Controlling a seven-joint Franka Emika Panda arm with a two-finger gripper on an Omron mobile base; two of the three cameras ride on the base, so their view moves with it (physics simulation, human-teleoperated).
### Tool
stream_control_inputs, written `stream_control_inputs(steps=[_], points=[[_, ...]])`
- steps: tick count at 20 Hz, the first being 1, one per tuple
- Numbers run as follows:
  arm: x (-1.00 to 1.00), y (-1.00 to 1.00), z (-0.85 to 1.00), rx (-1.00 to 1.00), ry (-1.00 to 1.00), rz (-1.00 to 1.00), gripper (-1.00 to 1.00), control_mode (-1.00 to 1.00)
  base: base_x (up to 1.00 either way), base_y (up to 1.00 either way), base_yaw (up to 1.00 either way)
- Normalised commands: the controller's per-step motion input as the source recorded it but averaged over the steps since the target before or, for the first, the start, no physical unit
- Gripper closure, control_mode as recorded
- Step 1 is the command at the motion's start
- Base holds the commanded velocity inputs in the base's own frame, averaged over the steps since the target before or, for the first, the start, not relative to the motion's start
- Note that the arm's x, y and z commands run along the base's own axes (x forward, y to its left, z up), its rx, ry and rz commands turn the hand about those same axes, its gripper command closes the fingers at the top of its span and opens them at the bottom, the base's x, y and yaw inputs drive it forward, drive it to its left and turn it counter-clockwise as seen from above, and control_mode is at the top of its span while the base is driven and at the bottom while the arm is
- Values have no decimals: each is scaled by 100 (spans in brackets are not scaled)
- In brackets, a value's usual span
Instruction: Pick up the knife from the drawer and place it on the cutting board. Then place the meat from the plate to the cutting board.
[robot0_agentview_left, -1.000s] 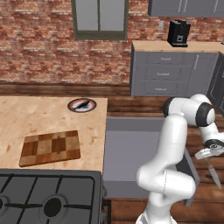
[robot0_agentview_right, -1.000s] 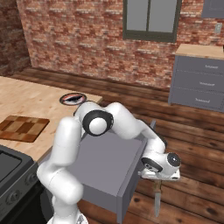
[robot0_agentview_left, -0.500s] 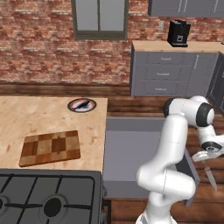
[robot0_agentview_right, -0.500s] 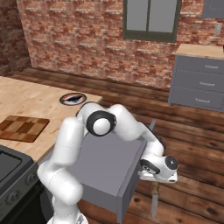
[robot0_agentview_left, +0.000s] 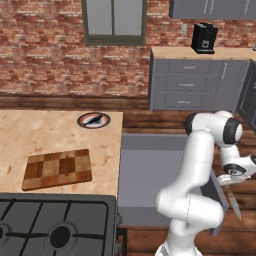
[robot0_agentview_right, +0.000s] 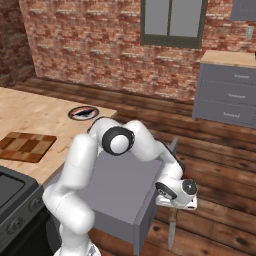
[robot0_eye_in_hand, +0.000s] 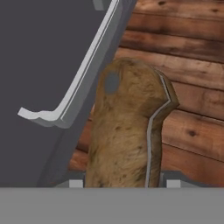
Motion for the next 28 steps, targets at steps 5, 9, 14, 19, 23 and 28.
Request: stream_control_inputs(steps=[5, 9, 14, 19, 23, 28], points=[[1, 11, -25, 1, 0, 0, 100, -100, 0, 0, 0], [0, 28, -14, 3, 0, 0, 100, -100, 0, 0, 0], [0, 33, 0, 9, 0, 0, 100, -100, 0, 0, 0], [0, 32, 1, 7, 0, 0, 100, -100, 0, 0, 0], [0, 32, 6, 4, 0, 0, 100, -100, 0, 0, 0], [0, 41, 12, 0, 0, 6, 100, -100, 0, 0, 0]])
